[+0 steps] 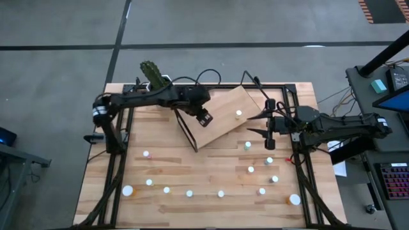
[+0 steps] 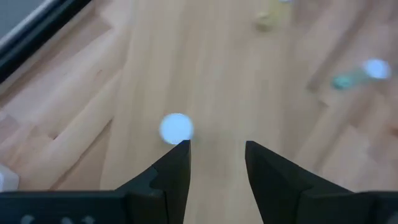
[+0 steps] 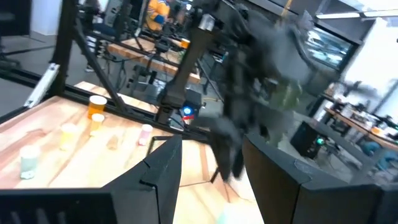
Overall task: Pick and place medicine bottles onto shelf by color
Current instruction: Put the green pill bottle on the shelf aligned with the other green pill bottle
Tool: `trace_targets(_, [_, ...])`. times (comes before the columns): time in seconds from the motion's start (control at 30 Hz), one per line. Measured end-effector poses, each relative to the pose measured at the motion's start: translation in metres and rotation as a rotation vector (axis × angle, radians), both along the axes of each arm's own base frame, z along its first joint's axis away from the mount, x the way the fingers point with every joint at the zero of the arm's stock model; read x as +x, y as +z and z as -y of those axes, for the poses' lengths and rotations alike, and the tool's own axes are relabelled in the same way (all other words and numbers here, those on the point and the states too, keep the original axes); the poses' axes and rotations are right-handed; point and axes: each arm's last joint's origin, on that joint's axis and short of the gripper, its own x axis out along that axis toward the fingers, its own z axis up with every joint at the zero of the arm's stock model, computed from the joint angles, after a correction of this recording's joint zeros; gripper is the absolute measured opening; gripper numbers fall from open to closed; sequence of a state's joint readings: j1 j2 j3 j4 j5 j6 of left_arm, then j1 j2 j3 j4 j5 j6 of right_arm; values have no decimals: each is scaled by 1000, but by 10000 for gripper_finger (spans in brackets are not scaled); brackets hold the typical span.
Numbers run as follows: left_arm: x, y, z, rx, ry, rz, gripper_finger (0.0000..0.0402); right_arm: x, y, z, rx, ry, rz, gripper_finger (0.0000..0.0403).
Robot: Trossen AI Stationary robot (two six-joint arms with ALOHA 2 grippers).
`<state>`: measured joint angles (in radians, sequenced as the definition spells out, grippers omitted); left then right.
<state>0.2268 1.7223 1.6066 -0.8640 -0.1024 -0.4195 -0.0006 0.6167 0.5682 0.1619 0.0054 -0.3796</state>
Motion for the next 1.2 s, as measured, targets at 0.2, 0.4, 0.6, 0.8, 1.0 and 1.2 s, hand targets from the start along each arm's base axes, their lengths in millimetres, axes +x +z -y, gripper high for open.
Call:
trace_targets(0.2, [-20, 47, 54, 113, -219, 155, 135, 0, -1, 1, 73, -22, -8, 160])
trace_targets(0.4, [-44, 74, 122, 312, -518, 345, 135, 0, -13, 0, 264, -35, -127, 160])
trace_targets(0.6, [-72, 71, 160, 468, -758, 502, 135, 1, -15, -2, 439, -31, -154, 160])
trace_targets(0.8, [-91, 62, 163, 498, -751, 667, 135, 11, -7, -14, 560, 71, -225, 160])
trace_targets(1.0, [-105, 47, 159, 482, -727, 708, 135, 27, 1, -22, 593, 7, -445, 160])
trace_targets(1.2, [-116, 41, 155, 482, -719, 725, 135, 34, -1, -19, 767, -328, -771, 160])
